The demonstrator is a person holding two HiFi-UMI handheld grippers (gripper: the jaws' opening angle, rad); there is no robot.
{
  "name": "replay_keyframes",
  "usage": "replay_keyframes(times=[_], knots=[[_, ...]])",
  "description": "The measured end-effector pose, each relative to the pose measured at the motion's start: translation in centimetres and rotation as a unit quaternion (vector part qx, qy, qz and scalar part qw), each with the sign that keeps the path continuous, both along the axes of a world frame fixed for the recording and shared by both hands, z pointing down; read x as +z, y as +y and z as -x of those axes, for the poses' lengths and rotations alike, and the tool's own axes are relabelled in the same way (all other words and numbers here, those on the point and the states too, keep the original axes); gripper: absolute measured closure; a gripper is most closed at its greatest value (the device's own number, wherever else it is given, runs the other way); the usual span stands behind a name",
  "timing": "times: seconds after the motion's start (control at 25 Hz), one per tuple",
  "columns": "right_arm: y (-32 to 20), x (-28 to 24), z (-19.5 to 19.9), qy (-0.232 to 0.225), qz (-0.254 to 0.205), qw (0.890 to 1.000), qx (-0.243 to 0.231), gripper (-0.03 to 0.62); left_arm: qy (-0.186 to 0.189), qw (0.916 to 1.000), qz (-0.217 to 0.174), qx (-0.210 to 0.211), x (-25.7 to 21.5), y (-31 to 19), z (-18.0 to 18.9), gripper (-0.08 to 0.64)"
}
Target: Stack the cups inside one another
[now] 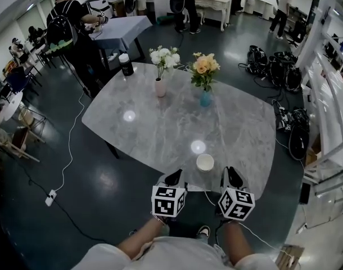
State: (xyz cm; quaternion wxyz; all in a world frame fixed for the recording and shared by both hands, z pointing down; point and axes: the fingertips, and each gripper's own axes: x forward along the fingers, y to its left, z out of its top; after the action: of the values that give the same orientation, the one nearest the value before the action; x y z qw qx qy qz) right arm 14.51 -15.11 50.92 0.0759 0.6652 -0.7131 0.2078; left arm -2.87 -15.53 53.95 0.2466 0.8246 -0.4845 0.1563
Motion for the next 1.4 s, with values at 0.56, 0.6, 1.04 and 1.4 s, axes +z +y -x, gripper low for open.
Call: replay_keyframes(times=[0.56,0.6,1.04,1.4], knots=[[4.2,-1.6,-1.8,0.015,-0.016,0.998,-0.055,0.568,-0.005,0.9991,-0.035,-0.026,-2.3,4.0,-3.9,0.565],[4.4,-1.5,-1.9,0.018,-0.016,0.998,-0.059,0.569,-0.006,0.9989,-0.035,-0.029,-2.3,4.3,-4.0,0.565],[5.2,-1.4,-0.7,0.015,-0.015,0.996,-0.081,0.571,-0.012,0.9986,-0.036,-0.036,-2.0,5.5,-3.7,0.565],[4.7,-1.0,-0.4,0.011,-0.003,0.998,-0.067,0.584,-0.011,0.999,-0.035,-0.026,-2.0,4.7,-3.2,0.565]])
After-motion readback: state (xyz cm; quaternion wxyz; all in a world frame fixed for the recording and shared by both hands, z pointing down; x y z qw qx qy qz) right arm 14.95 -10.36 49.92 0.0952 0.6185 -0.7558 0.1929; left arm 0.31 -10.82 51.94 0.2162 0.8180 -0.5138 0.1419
